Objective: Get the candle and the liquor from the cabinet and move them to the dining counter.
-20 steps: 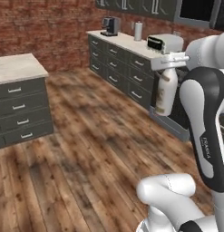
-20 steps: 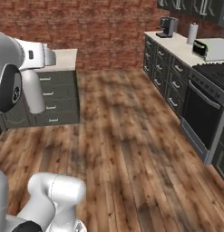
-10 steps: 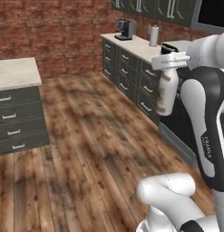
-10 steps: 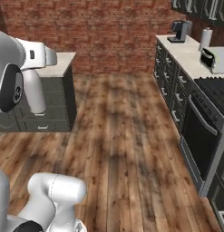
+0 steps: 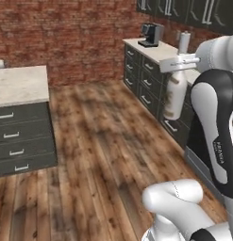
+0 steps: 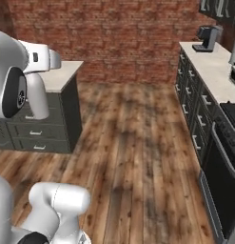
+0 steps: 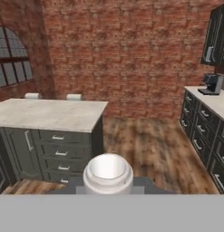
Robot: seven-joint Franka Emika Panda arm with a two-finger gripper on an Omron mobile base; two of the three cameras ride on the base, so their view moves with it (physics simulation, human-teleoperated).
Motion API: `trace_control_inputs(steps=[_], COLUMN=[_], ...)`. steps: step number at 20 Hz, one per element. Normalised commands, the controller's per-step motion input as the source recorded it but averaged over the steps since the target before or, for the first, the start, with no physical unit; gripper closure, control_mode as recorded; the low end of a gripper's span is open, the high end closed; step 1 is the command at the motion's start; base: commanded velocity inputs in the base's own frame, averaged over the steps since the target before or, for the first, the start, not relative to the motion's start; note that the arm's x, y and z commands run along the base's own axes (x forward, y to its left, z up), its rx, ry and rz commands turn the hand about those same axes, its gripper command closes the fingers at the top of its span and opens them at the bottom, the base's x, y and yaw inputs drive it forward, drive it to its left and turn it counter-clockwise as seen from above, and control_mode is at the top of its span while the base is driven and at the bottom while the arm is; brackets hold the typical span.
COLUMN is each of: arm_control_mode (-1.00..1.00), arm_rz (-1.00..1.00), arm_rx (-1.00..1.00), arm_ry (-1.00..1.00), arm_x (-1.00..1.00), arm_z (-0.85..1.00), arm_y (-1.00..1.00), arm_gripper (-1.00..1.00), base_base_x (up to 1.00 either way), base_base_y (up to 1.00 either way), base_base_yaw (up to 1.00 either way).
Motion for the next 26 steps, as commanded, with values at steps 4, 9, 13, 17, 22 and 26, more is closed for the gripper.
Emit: trace_control_inputs(steps=[4,9,13,17,22,26], arm_control_mode=[1.00,1.00,1.00,1.00,1.00,1.00], arm_rz=[0.00,0.00,0.00,0.00,0.00,0.00], arm_rx=[0.00,0.00,0.00,0.00,0.00,0.00], arm_ry=[0.00,0.00,0.00,0.00,0.00,0.00], arm_x=[0.00,0.00,0.00,0.00,0.00,0.00], arm_z=[0.00,0.00,0.00,0.00,0.00,0.00], arm_y=[0.00,0.00,0.00,0.00,0.00,0.00], arm_gripper=[1.00,1.00,1.00,1.00,1.00,1.00], base_base_x=[1.00,1.00,1.00,1.00,1.00,1.00], base_base_y=[0.11,-0.10,-0.39,-0.54,-0.49,-0.13], base_base_yaw=[0.04,0.01,0.00,0.01,0.07,0.12])
